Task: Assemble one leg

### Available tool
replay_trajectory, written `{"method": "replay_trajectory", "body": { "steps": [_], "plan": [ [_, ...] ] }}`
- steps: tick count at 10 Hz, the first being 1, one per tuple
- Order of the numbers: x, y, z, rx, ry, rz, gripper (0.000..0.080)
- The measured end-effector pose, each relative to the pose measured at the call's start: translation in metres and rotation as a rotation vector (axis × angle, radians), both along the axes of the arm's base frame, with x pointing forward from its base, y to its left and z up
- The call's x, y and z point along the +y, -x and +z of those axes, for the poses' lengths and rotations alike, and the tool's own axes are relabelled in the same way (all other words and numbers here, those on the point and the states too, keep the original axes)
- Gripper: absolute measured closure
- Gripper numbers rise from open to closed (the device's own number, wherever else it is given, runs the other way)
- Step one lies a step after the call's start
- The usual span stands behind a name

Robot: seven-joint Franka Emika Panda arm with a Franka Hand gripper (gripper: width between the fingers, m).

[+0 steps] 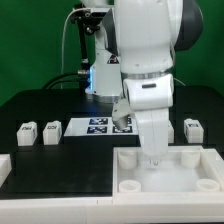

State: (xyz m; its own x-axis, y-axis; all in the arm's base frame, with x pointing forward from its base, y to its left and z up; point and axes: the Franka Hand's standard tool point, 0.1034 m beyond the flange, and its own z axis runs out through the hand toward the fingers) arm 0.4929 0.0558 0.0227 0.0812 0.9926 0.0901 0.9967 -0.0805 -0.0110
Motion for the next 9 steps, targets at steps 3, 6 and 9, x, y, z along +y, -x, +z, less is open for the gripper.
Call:
{"method": "replay_trajectory", "body": {
  "steps": [3, 6, 9],
  "plan": [
    [0.008, 0.008, 0.042, -0.022, 0.026, -0.142, 0.0151],
    [0.046, 0.041, 0.050, 0.015, 0.028, -0.523, 0.0151],
    [0.058, 0.044, 0.051, 0.038, 0.011, -0.768, 0.0151]
  ]
}}
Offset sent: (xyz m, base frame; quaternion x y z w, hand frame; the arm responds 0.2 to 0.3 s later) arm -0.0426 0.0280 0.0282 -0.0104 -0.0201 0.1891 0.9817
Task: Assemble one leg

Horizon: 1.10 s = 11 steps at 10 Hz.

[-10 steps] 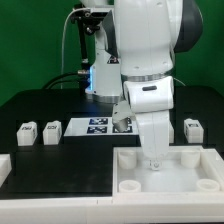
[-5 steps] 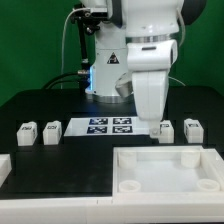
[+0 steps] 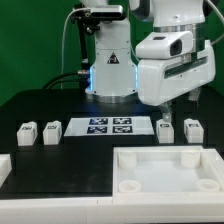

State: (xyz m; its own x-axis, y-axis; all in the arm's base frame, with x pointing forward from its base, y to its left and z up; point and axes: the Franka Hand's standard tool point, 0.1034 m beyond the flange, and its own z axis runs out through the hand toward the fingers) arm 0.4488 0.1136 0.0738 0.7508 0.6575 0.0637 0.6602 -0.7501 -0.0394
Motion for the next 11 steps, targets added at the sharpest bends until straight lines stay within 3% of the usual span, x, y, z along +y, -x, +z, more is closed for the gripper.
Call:
{"method": "replay_trajectory", "body": {
  "steps": [3, 6, 7, 9, 10, 11],
  "plan": [
    [0.004, 0.002, -0.001, 0.027, -0.018, -0.280, 0.0151],
    [0.046, 0.020, -0.009, 0.060, -0.050, -0.603, 0.0151],
    [0.043, 0.019, -0.010, 0.061, -0.046, -0.590, 0.0151],
    [0.041, 0.020, -0.010, 0.088, -0.031, -0.593, 0.0151],
    [0.039, 0.024, -0.011, 0.131, -0.007, -0.590, 0.0151],
    [0.038, 0.030, -0.011, 0.238, 0.048, -0.583, 0.0151]
  ]
}}
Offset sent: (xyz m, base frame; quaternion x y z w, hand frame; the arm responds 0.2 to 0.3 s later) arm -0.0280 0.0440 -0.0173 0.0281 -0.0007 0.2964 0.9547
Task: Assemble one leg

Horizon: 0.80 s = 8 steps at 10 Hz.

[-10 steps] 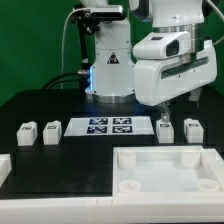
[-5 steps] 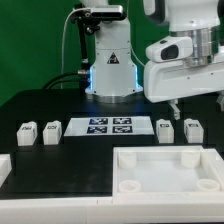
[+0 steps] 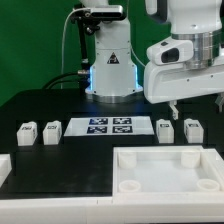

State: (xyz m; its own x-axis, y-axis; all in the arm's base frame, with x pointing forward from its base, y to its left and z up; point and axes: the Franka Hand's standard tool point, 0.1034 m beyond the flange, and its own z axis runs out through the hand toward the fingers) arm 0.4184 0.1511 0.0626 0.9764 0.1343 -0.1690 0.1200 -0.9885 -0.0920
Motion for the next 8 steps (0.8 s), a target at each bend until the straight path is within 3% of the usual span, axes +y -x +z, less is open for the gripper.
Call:
{"method": "replay_trajectory", "body": {
  "steps": [4, 5, 8],
  "plan": [
    [0.012, 0.017, -0.021, 0.461, 0.066, -0.051, 0.0151],
    [0.015, 0.017, -0.016, 0.599, 0.091, -0.049, 0.0151],
    [0.018, 0.011, -0.022, 0.671, 0.083, -0.034, 0.0151]
  ]
}}
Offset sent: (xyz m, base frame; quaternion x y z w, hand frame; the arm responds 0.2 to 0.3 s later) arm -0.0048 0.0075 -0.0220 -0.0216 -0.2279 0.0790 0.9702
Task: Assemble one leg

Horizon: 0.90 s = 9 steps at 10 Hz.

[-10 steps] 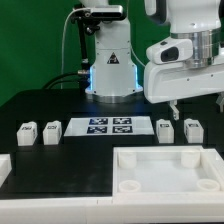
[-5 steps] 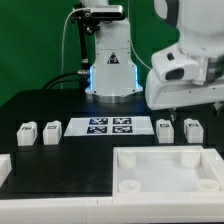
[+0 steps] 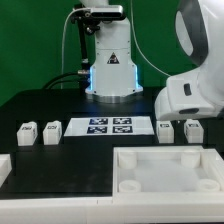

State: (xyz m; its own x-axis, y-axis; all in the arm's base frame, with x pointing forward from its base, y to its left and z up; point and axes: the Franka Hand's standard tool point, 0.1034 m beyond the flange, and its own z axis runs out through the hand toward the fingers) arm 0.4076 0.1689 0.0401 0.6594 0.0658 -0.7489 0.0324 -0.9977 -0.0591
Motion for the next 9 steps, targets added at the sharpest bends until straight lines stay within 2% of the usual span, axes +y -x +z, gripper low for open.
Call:
{"method": "replay_trajectory", "body": {
  "steps": [1, 6, 7, 8, 9],
  "plan": [
    [0.000, 0.000, -0.002, -0.005, -0.001, -0.001, 0.0151],
    [0.001, 0.019, -0.029, 0.003, 0.008, -0.014, 0.0151],
    [0.003, 0.020, -0.030, 0.004, 0.009, -0.009, 0.0151],
    [0.003, 0.020, -0.030, 0.004, 0.007, -0.008, 0.0278],
    [0.003, 0.020, -0.030, 0.004, 0.007, -0.008, 0.0278]
  ]
}}
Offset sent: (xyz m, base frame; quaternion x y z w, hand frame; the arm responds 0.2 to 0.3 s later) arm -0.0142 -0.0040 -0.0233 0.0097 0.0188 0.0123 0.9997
